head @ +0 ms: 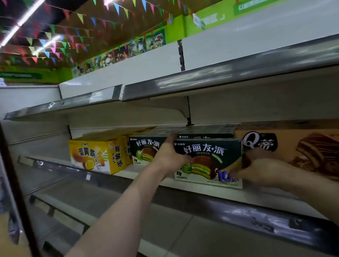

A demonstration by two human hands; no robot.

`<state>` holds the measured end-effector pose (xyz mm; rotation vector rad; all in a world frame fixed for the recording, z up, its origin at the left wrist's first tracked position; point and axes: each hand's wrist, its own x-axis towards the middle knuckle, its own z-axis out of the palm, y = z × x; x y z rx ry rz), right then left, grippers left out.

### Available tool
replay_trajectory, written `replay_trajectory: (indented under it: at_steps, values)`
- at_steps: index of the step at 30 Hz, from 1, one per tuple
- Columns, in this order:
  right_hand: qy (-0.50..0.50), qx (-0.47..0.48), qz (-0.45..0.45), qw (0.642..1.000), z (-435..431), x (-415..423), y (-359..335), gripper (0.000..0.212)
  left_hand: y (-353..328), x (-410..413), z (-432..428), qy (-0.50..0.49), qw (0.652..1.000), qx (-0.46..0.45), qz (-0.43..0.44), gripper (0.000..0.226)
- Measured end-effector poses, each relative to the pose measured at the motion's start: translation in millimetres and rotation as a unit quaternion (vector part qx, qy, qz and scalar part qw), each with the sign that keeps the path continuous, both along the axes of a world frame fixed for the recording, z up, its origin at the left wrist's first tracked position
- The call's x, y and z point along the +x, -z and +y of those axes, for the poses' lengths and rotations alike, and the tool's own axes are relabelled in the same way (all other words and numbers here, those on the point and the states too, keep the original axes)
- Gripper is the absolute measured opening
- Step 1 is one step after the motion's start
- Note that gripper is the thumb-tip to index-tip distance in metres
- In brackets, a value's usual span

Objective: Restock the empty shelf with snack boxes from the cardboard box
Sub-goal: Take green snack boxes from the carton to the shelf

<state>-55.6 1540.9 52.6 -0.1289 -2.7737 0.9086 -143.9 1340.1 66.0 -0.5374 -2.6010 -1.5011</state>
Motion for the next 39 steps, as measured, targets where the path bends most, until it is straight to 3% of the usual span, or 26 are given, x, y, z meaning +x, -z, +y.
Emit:
replay_trajectory:
  at_steps: [2, 5, 10, 13, 21, 27, 33, 36, 39]
  values:
    - [0.021, 0.035, -0.018, 0.999, -2, -8, -3, 0.016, 1, -6, 2, -0.002, 0.992, -0.114, 0.061, 0.092]
    - [0.039, 0.070, -0.023, 0.996, -7, -17, -6, 0.016, 1, -14, 4, -0.037, 0.961, -0.236, 0.139, 0.085]
    - [0.071, 0.113, -0.027, 0.991, -11, -30, -6, 0.017, -1, -28, 9, -0.057, 0.932, -0.309, 0.182, 0.079]
    - [0.091, 0.139, -0.025, 0.986, -17, -36, -7, 0.028, -3, -33, 11, -0.078, 0.916, -0.344, 0.189, 0.078]
    - [0.121, 0.249, -0.015, 0.961, -27, -44, -4, 0.033, 5, -49, 17, -0.147, 0.864, -0.414, 0.245, 0.077]
    - [0.131, 0.271, -0.016, 0.953, -29, -47, -2, 0.030, 5, -53, 18, -0.163, 0.857, -0.414, 0.262, 0.071]
    - [0.134, 0.321, -0.026, 0.937, -36, -35, -12, 0.028, 15, -47, 20, -0.157, 0.846, -0.438, 0.260, 0.090]
    - [0.117, 0.367, 0.000, 0.923, -44, -29, -20, 0.020, 19, -48, 20, -0.158, 0.849, -0.436, 0.253, 0.095]
    - [0.086, 0.392, 0.049, 0.915, -51, -29, -21, 0.027, 19, -50, 22, -0.167, 0.843, -0.445, 0.253, 0.095]
